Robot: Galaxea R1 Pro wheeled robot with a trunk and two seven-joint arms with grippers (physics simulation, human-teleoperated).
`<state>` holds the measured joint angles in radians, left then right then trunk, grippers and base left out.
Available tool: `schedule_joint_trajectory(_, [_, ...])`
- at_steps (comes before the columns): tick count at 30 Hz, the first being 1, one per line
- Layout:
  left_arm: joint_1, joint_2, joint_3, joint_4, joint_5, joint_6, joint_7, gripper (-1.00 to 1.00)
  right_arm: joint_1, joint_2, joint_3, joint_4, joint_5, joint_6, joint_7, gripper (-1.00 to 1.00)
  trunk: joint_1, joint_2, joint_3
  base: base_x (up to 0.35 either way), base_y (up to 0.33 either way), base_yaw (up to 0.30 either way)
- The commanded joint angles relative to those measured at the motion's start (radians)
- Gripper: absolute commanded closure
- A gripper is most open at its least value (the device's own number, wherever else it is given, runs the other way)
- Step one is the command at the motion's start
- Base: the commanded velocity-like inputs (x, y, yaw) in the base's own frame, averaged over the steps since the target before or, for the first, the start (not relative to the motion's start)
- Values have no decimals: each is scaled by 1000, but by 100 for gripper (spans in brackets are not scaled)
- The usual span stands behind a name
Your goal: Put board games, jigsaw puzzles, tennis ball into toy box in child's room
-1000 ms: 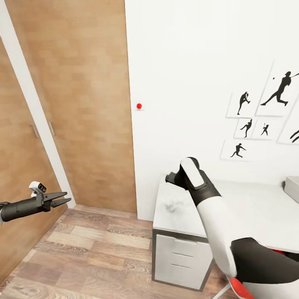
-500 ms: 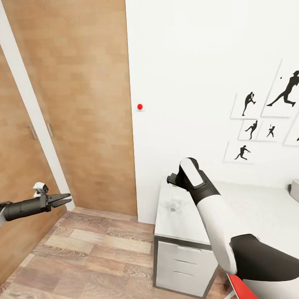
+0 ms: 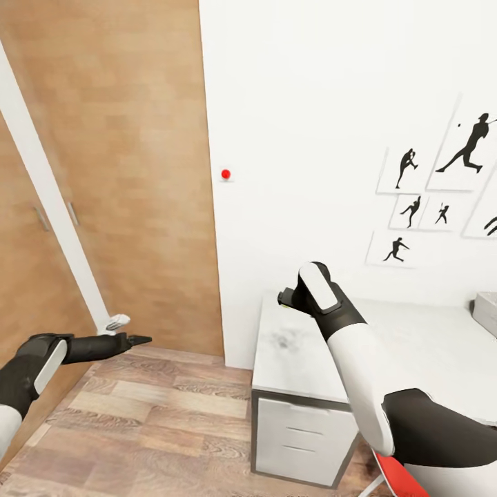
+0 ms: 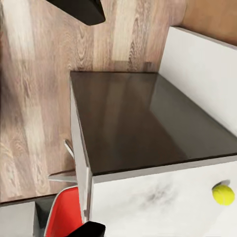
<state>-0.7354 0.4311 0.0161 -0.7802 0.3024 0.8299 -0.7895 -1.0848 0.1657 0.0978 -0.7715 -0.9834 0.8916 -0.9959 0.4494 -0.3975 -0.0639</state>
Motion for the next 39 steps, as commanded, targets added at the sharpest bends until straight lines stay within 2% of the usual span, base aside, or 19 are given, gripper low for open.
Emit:
schedule_joint_trajectory(1, [-1, -9, 0, -1, 0, 4, 43, -100, -1, -1, 9, -1, -9, 3, -10, -100, 1, -3, -4, 0, 0, -84])
schedule_joint_trajectory(4, [-1, -32, -4, -2, -3, 2, 123, -100, -1, -1, 26, -1, -9, 3, -10, -100, 1, -3, -9, 37, 71, -82])
schedule_joint_trajectory(9, [-1, -45, -34, -2, -6, 1, 170, -100, -1, -2, 35, -1, -9, 3, -10, -100, 1, -3, -17, 165, 206, -81])
schedule_joint_trajectory(17, [-1, -46, -55, -2, -6, -1, 178, -100, -1, -2, 37, -2, -9, 2, -10, -100, 1, -3, -29, 258, 152, -92])
schedule_joint_trajectory(28, [-1, -48, -56, -2, -6, -2, 176, -100, -1, -3, 37, -2, -9, 1, -9, -100, 1, -3, -47, 287, -84, -96])
schedule_joint_trajectory(39, [-1, -48, -57, -2, -5, -1, 170, -100, -1, -3, 39, -2, -9, 1, -9, -100, 1, -3, -64, 45, -65, -96])
